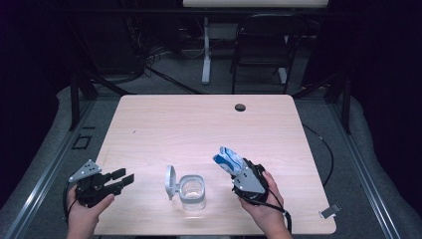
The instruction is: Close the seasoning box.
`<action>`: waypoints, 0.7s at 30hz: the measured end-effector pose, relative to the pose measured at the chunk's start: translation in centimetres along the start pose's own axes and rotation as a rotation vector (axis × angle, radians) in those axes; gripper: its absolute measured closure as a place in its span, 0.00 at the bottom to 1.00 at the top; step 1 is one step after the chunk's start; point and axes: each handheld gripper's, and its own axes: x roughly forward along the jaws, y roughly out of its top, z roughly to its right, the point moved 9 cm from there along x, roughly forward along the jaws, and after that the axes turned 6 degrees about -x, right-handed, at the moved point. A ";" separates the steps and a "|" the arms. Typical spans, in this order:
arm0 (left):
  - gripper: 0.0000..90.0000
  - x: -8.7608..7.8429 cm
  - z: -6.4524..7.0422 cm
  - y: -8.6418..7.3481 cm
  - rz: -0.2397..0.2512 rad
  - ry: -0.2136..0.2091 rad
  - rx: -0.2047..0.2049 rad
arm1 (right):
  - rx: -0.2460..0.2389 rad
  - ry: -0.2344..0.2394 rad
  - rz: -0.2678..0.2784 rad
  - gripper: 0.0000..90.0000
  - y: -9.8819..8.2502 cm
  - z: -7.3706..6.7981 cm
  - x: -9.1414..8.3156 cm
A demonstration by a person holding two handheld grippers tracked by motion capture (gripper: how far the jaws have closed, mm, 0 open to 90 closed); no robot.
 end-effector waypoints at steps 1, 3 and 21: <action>0.60 0.0 0.0 0.0 -0.001 -0.001 -0.002 | -0.010 -0.003 -0.005 0.48 -0.1 0.0 0.0; 0.60 0.0 0.0 0.0 -0.001 0.000 -0.003 | -0.011 -0.004 -0.003 0.48 -0.1 0.0 0.0; 0.60 0.3 -0.1 -0.2 -0.007 0.005 -0.003 | -0.075 -0.030 -0.023 0.48 -0.8 -0.2 0.3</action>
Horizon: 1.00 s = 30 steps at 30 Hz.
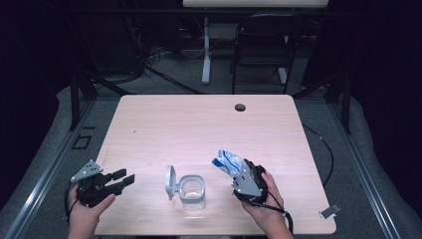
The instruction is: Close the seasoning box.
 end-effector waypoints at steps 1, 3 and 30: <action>0.60 0.0 0.0 0.0 0.000 0.000 0.000 | 0.000 0.000 0.000 0.48 0.0 0.0 0.0; 0.60 0.0 0.0 0.0 0.000 0.001 0.000 | -0.010 0.001 0.001 0.48 0.0 -0.1 0.1; 0.60 0.1 -0.2 -0.1 -0.007 0.006 -0.001 | -0.137 -0.014 -0.030 0.48 -0.8 -1.3 0.3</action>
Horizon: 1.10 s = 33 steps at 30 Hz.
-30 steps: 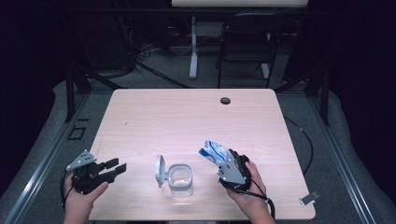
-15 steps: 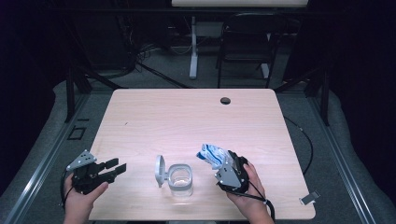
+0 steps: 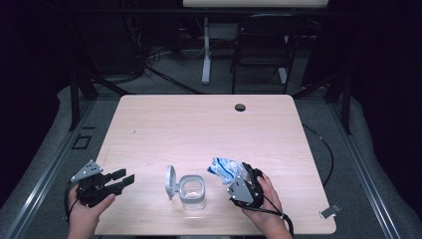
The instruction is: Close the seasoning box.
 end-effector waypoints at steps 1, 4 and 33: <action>0.60 0.0 0.0 0.0 -0.001 0.001 0.000 | -0.002 0.001 -0.001 0.48 0.0 -0.1 0.0; 0.60 0.0 0.0 0.0 -0.002 0.001 0.000 | -0.013 0.010 0.002 0.48 0.1 -0.2 0.0; 0.60 0.0 -0.3 0.0 0.001 0.003 -0.010 | -0.150 0.036 -0.012 0.48 0.9 -1.2 0.0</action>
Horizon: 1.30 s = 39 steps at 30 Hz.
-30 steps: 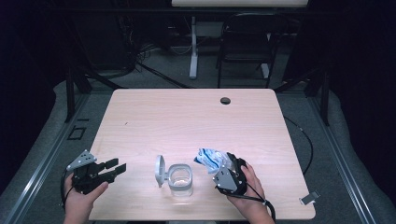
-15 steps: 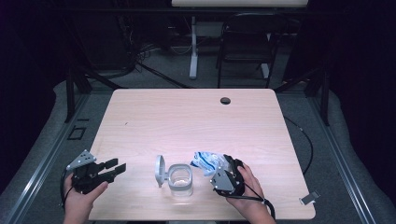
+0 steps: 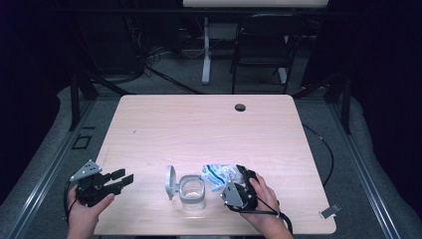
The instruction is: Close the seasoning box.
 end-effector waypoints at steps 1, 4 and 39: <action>0.60 0.0 0.0 0.0 0.000 0.000 0.000 | -0.002 0.000 0.000 0.48 0.0 0.0 0.0; 0.60 0.0 0.0 0.0 0.000 0.000 0.001 | -0.011 -0.006 0.002 0.48 0.0 -0.1 0.1; 0.60 0.1 -0.2 -0.1 -0.007 0.000 -0.004 | -0.155 -0.076 -0.018 0.48 0.0 0.2 0.6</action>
